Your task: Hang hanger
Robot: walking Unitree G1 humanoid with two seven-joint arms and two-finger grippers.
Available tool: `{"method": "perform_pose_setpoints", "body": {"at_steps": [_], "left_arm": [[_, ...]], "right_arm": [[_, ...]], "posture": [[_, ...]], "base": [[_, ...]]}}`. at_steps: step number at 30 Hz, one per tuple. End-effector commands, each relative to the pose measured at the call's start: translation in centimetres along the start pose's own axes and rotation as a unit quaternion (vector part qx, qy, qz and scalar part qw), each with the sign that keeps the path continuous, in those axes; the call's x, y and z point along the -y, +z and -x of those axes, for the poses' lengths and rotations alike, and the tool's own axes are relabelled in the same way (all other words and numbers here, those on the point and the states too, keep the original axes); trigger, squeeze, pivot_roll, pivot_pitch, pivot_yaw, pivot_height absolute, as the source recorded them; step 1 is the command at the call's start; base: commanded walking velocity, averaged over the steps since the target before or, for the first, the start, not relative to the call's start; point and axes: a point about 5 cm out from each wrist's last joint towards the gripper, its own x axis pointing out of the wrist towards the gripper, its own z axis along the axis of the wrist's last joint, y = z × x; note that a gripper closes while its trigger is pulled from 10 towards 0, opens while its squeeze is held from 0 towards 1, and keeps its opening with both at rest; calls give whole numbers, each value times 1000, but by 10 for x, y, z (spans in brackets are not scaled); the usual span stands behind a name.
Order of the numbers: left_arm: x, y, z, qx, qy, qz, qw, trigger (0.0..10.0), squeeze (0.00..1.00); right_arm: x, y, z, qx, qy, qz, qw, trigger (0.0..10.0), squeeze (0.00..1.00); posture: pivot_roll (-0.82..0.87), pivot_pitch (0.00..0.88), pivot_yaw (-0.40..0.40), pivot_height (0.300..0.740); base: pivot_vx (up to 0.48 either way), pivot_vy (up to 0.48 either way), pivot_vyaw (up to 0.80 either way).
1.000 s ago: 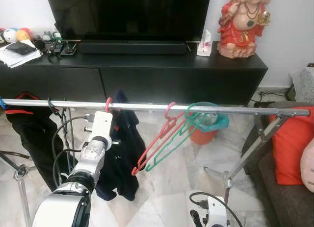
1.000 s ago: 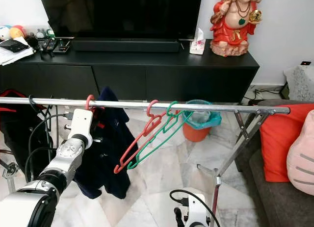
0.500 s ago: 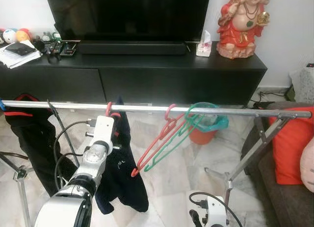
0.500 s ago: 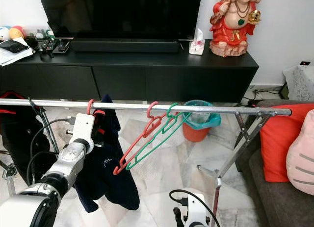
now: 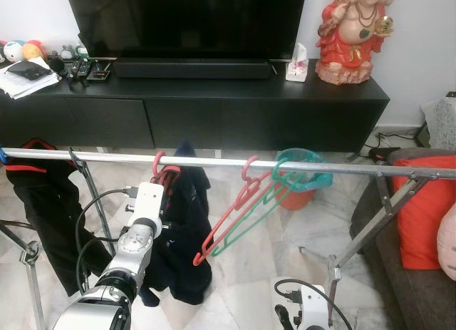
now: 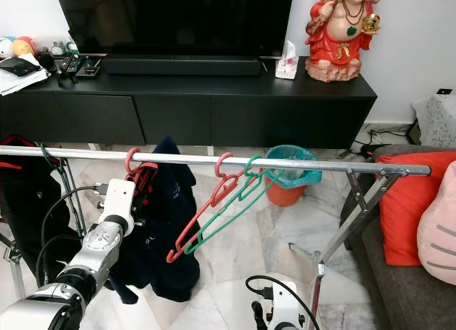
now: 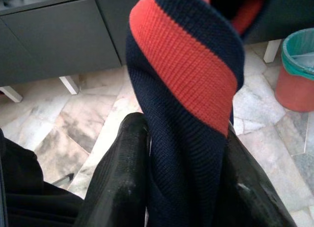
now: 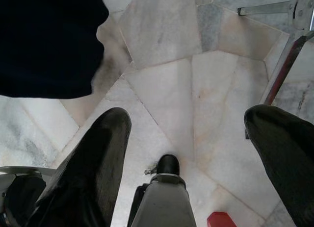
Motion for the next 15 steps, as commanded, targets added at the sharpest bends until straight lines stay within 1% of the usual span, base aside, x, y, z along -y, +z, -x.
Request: {"method": "perform_pose_setpoints", "body": {"at_steps": [1,7,8,9,11,13,14,15], "left_arm": [[-6,5,-1,13,9,-2,1000,10000,1000],[-9,14,1,53,12,6,999,10000,1000],[-11,18,3,74,5,11,997,10000,1000],[-11,18,3,74,5,11,997,10000,1000],[-12,22,9,101,-5,15,995,10000,1000],[-14,22,14,111,-9,10,994,10000,1000],[-16,22,20,120,-12,12,993,10000,1000],[-16,22,21,122,-13,14,992,10000,1000]], "right_arm": [[2,-1,0,0,-3,-2,1000,10000,0],[2,-1,1,1,-3,-2,1000,10000,0],[2,-1,1,1,-3,-2,1000,10000,0],[2,-1,1,1,-3,-2,1000,10000,0],[3,-2,1,1,-4,-3,1000,10000,0],[3,-2,1,0,-4,-2,1000,10000,0],[3,-2,1,0,-4,-2,1000,10000,0],[3,-2,1,0,-4,-2,1000,10000,0]], "posture": [[-35,0,-16,740],[-32,0,-18,740],[-32,0,-16,740],[-32,0,-16,740],[-31,0,-17,740],[-31,0,-17,740],[-27,0,-19,740],[-27,0,-19,740]], "base": [[0,0,0],[0,0,0],[0,0,0],[0,0,0],[0,0,0],[0,0,0],[0,0,0],[0,0,0]]}}
